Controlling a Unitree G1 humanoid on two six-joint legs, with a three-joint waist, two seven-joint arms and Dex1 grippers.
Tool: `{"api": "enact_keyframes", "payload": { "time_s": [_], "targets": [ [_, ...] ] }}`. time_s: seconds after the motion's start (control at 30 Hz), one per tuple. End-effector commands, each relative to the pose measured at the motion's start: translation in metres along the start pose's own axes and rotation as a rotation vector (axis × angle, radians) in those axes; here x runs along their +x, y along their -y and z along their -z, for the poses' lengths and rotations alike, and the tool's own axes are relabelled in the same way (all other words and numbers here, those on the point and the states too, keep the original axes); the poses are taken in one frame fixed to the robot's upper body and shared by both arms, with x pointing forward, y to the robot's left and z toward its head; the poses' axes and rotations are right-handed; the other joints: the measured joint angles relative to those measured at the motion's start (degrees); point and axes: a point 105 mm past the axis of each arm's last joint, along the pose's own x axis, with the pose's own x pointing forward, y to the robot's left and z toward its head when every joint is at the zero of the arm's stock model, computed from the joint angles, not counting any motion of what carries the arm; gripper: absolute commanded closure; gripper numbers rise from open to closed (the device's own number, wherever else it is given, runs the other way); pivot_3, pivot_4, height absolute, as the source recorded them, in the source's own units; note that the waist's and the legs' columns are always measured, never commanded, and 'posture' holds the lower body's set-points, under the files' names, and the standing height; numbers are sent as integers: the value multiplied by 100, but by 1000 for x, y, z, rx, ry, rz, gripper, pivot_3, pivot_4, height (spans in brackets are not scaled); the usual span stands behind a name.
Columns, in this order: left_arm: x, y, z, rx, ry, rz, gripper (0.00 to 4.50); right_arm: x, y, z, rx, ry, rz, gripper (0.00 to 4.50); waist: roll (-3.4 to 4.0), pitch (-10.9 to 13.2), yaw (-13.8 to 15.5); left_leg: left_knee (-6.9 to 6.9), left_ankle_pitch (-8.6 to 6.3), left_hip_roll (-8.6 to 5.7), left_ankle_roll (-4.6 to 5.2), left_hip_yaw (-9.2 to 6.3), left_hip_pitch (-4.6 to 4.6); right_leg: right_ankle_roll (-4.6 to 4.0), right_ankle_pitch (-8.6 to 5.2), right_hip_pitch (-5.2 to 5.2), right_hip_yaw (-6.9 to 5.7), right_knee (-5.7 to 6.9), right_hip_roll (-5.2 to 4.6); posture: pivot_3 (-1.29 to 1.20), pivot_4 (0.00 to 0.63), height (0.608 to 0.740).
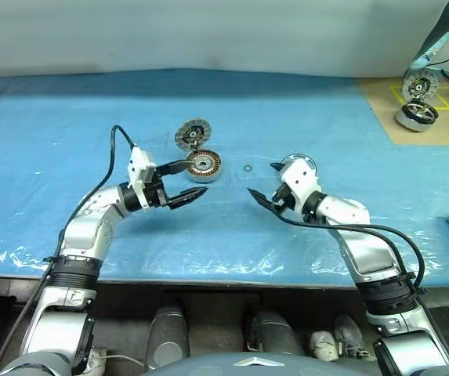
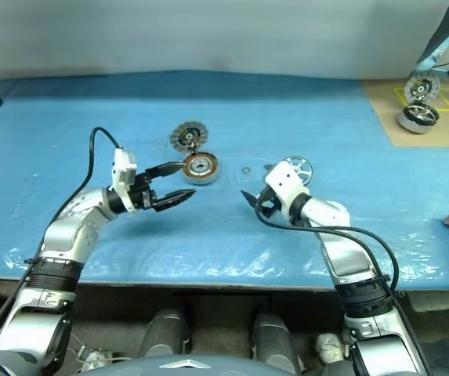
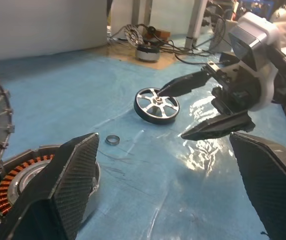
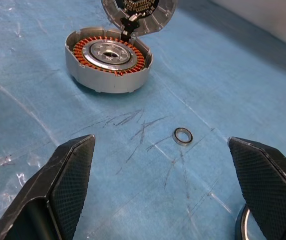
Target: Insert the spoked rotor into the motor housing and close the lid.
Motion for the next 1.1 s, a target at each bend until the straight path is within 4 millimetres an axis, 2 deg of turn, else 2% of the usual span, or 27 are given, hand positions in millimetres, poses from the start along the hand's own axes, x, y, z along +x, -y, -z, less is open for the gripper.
{"api": "enact_keyframes", "payload": {
  "time_s": [0.03,0.47,0.73,1.1],
  "targets": [
    [3,-1,-7,74,-3,32,41,-6,8,-19,-39,54,20,0,0,0,1,0,0,1,0,0,0,0,0,0,-1,0,0,0,150,740],
    [4,-14,-11,110,21,-35,41,-1,7,-22,51,69,59,0,0,0,2,1,0,3,0,0,1,-3,-1,0,-1,3,1,0,150,740],
    [-12,-32,-23,105,29,-88,41,-2,2,-36,163,118,2,0,0,0,-2,0,0,3,0,0,1,-5,-2,-3,-1,6,1,0,150,740],
    [-32,-27,-10,75,-32,-118,41,12,-3,-42,50,118,-100,0,0,0,2,0,0,4,0,0,1,-8,-4,-2,-3,9,1,0,150,740]
  ]
}}
